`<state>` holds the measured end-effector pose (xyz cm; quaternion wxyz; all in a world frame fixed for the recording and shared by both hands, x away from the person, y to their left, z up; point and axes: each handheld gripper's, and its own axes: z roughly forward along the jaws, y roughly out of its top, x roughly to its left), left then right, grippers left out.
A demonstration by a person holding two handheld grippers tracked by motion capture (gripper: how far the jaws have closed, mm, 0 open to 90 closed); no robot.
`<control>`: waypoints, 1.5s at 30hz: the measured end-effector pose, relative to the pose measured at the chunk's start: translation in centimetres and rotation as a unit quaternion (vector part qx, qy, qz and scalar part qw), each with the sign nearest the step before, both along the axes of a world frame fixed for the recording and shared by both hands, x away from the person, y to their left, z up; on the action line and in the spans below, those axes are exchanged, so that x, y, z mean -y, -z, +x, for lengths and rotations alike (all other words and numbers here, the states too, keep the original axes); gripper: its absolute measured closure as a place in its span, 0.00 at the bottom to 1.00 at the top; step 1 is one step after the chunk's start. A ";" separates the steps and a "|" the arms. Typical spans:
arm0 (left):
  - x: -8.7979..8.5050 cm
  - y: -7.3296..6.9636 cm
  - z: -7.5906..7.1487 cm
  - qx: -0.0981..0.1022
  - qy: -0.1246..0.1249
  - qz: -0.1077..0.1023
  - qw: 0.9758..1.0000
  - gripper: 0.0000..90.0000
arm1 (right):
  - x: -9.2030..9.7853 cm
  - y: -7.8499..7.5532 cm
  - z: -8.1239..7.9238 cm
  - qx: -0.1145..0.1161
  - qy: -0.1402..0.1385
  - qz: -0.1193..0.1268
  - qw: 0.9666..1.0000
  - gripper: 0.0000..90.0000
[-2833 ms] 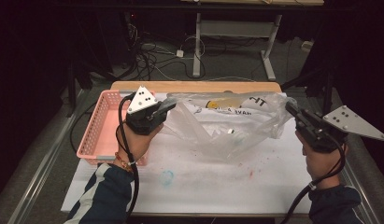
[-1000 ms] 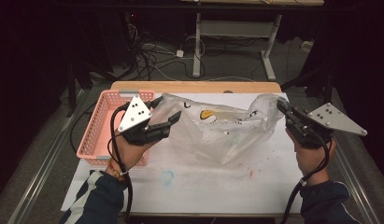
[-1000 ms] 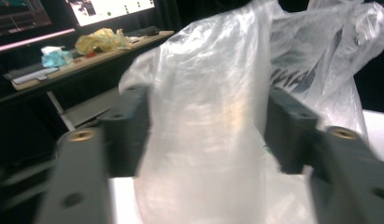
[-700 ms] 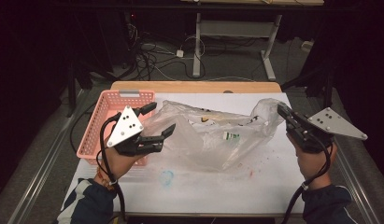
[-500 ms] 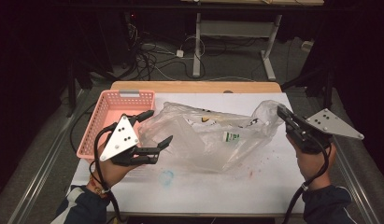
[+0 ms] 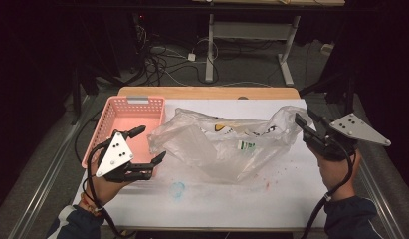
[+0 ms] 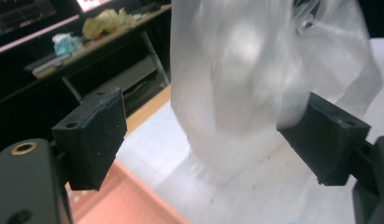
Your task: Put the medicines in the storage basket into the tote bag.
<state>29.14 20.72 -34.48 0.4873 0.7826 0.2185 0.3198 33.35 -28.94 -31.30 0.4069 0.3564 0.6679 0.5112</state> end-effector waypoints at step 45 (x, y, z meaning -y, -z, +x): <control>-2.4 6.7 0.1 -0.045 -0.039 0.057 0.997 0.18 | 3.0 3.7 -2.9 -0.037 -0.052 -0.033 0.997 0.29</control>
